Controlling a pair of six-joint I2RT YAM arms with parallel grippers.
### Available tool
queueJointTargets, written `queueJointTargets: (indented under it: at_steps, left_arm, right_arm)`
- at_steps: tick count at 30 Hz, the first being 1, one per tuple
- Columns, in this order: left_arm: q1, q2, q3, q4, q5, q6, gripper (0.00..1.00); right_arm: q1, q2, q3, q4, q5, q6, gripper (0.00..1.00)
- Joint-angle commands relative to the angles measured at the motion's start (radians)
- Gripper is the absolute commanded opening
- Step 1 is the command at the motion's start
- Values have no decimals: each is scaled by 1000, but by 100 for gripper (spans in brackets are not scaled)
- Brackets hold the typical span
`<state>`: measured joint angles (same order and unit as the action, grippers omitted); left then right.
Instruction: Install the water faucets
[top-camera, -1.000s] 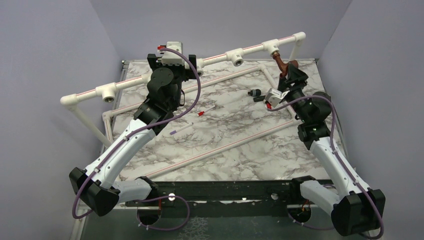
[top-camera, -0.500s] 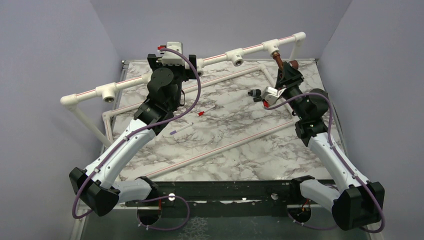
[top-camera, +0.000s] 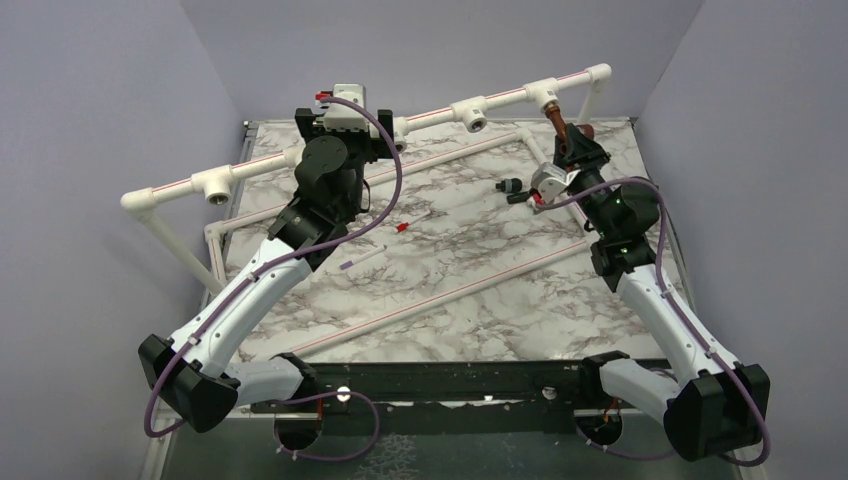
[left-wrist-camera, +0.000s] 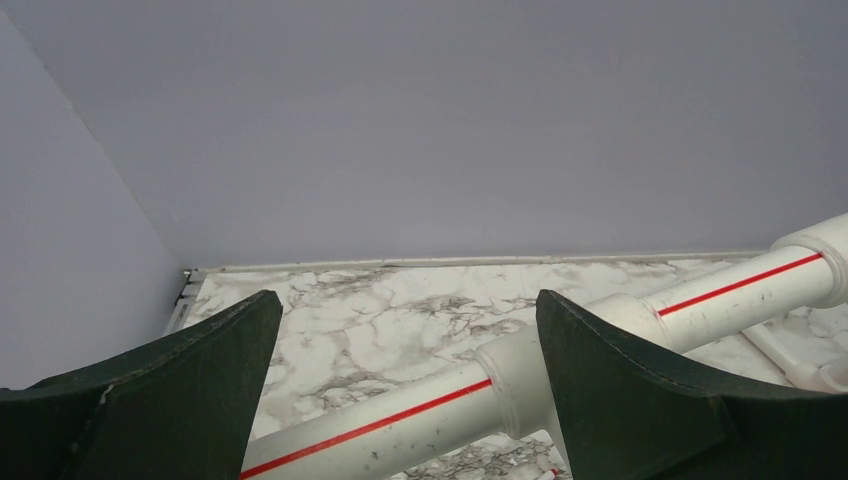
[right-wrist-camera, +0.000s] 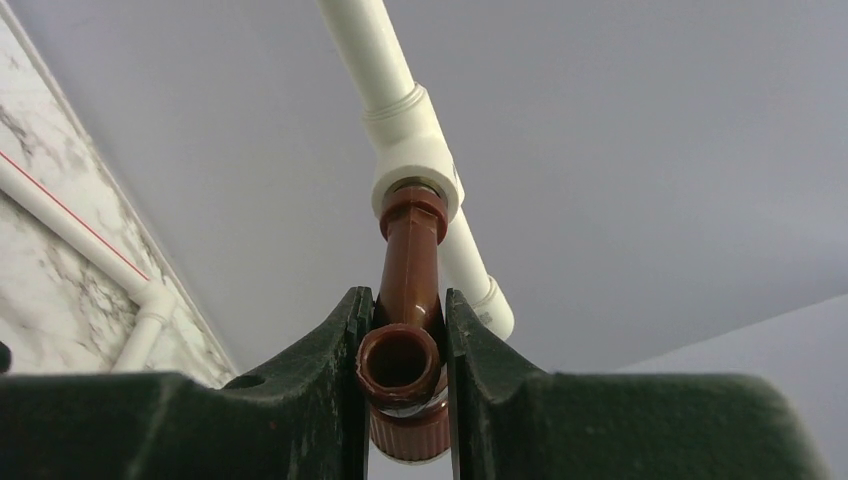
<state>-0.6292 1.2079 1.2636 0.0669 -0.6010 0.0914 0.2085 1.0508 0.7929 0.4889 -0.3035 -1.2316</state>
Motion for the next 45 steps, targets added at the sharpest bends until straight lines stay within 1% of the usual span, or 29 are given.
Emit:
queueJointTargets:
  at_steps: [1, 8, 16, 20, 27, 32, 38, 41, 45]
  left_arm:
    - [-12, 15, -43, -113, -19, 8, 99]
    - [-12, 14, -43, -113, -22, 12, 99]
    - [-12, 14, -43, -115, -25, 14, 99]
    - [-12, 14, -43, -116, -25, 14, 99]
    - [-12, 14, -41, -115, -25, 13, 99]
    - [-12, 13, -41, -116, -25, 12, 99]
    - [-12, 14, -42, -117, -23, 11, 99]
    - [-12, 15, -41, -118, -23, 11, 99]
    - [-12, 17, -43, -116, -23, 10, 99]
  right_arm:
    - [5, -21, 46, 112, 19, 222, 1]
    - [5, -32, 50, 182, 77, 623, 1]
    - [5, -23, 84, 168, 245, 1147, 1]
    - [5, -17, 96, 161, 289, 1386, 1]
    - [5, -10, 100, 141, 353, 1721, 1]
    - [5, 6, 89, 161, 348, 1889, 1]
    - [6, 34, 95, 165, 321, 1955, 1]
    - [6, 32, 75, 169, 336, 2046, 1]
    - [6, 32, 62, 158, 346, 2211, 1]
